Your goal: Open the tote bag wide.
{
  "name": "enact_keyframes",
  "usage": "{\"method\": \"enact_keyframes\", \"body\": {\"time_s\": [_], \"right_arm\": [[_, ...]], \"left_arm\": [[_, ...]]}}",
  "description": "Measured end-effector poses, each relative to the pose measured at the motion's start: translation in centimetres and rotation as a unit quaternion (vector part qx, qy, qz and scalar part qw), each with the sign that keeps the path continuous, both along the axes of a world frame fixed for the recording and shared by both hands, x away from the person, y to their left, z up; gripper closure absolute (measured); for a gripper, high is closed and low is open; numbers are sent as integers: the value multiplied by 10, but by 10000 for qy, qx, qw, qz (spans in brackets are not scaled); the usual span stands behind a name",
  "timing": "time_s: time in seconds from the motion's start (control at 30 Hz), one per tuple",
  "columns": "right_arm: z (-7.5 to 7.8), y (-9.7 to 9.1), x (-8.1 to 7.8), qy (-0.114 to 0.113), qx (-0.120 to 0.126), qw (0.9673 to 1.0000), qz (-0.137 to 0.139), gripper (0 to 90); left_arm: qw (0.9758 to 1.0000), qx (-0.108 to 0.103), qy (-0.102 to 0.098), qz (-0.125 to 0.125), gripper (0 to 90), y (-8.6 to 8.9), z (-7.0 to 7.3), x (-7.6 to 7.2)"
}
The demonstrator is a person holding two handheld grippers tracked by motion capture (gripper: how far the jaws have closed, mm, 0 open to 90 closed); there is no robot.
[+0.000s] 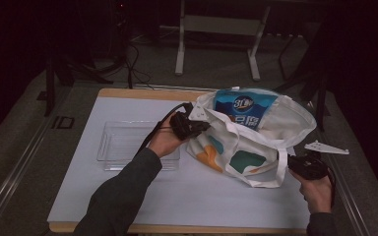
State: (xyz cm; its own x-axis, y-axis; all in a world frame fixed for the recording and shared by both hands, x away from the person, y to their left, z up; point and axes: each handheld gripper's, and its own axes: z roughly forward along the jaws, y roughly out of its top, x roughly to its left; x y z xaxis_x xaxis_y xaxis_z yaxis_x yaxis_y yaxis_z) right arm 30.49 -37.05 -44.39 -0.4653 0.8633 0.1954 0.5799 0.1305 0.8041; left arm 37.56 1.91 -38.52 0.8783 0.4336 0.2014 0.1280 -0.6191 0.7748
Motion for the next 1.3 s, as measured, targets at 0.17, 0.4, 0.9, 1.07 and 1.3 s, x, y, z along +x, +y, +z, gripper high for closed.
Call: {"method": "enact_keyframes", "body": {"time_s": [0.17, 0.4, 0.9, 1.07, 1.3], "right_arm": [[1, -6, -5, -38, 38, 10000, 2, 892], [-2, -7, -9, -38, 52, 10000, 30, 892], [-1, -8, -13, -283, 5, 9995, -128, 892], [-10, -3, -12, -148, -179, 9997, -28, 885], [-26, 4, -4, 202, -470, 9986, -117, 885]], "left_arm": [[9999, -120, 114, -47, 900, 9, -6, -7], [9998, -197, -46, 53, 900, 10, -10, -16], [9985, -420, -329, 80, 900, 8, -6, -29], [9995, -236, -163, 100, 900, 10, -24, -31], [9993, 202, 182, 255, 900, 0, -53, -18]]}}
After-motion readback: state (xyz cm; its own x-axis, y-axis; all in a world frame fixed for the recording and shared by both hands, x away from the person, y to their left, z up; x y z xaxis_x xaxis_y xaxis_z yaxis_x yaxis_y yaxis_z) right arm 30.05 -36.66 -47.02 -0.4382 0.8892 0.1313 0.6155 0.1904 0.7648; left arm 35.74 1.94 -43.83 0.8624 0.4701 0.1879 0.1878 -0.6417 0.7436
